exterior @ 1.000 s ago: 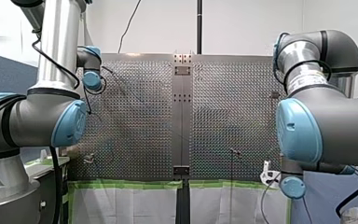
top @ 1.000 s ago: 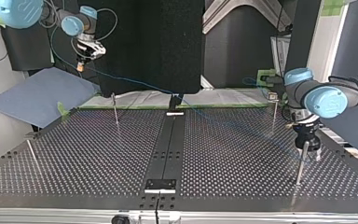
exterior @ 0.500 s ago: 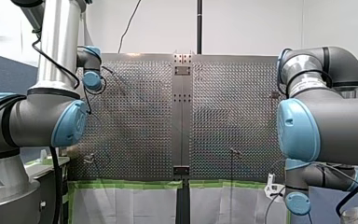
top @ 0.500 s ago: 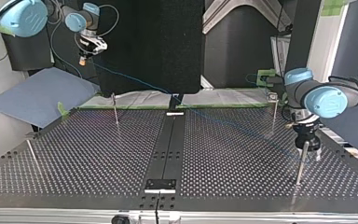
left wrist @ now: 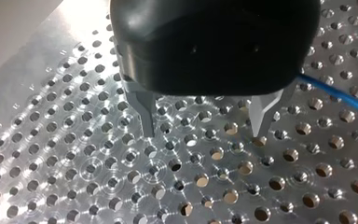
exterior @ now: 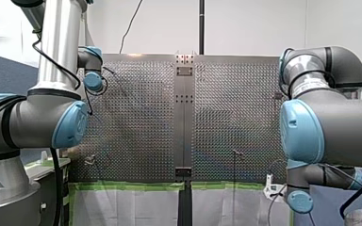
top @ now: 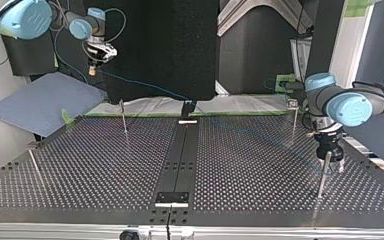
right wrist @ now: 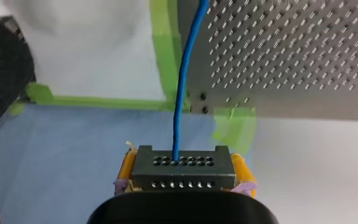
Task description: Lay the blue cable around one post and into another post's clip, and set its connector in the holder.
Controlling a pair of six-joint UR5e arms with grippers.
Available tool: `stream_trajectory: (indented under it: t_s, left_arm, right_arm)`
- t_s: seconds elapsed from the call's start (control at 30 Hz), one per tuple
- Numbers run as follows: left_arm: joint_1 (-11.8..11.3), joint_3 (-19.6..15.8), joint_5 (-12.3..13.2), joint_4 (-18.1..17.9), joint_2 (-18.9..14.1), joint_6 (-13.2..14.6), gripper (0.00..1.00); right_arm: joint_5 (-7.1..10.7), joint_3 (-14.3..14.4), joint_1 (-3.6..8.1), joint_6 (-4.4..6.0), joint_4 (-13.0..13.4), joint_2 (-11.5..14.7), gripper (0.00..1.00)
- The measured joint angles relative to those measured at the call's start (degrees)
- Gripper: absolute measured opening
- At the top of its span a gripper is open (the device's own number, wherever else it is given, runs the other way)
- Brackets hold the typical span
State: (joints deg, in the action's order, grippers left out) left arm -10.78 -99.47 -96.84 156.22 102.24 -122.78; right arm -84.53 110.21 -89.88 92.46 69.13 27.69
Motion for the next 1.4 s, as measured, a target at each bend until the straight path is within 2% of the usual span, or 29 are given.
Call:
stream_trajectory:
  t_s: [0.2, 0.47, 0.67, 0.8, 1.1, 1.4]
  left_arm:
    - [0.1, 0.0, -0.1, 0.1, 0.0, 0.0, 1.00]
    - [0.3, 0.0, -0.3, 0.1, 0.0, 0.3, 1.00]
    - [0.4, 0.0, -1.0, 0.7, 0.0, 0.2, 1.00]
    - [0.4, 0.0, -0.9, 1.2, 0.0, -1.2, 1.00]
    - [-0.7, -0.9, 2.6, 2.2, -0.1, -5.4, 1.00]
    - [-4.0, -4.8, 6.8, -1.3, -0.7, -9.6, 1.00]
  right_arm:
    - [0.61, -0.2, -0.94, 0.24, -0.9, 2.7, 0.00]
    - [0.73, -1.2, -1.42, 0.76, -2.0, 6.0, 0.00]
    - [0.67, -1.4, -1.63, 1.63, -2.7, 8.8, 0.00]
    - [0.64, -1.6, -1.78, 2.58, -3.3, 10.4, 0.00]
    - [0.70, -1.6, -1.83, 3.00, -4.1, 10.8, 0.00]
    - [0.77, -1.6, -1.92, 3.00, -4.3, 10.9, 0.00]
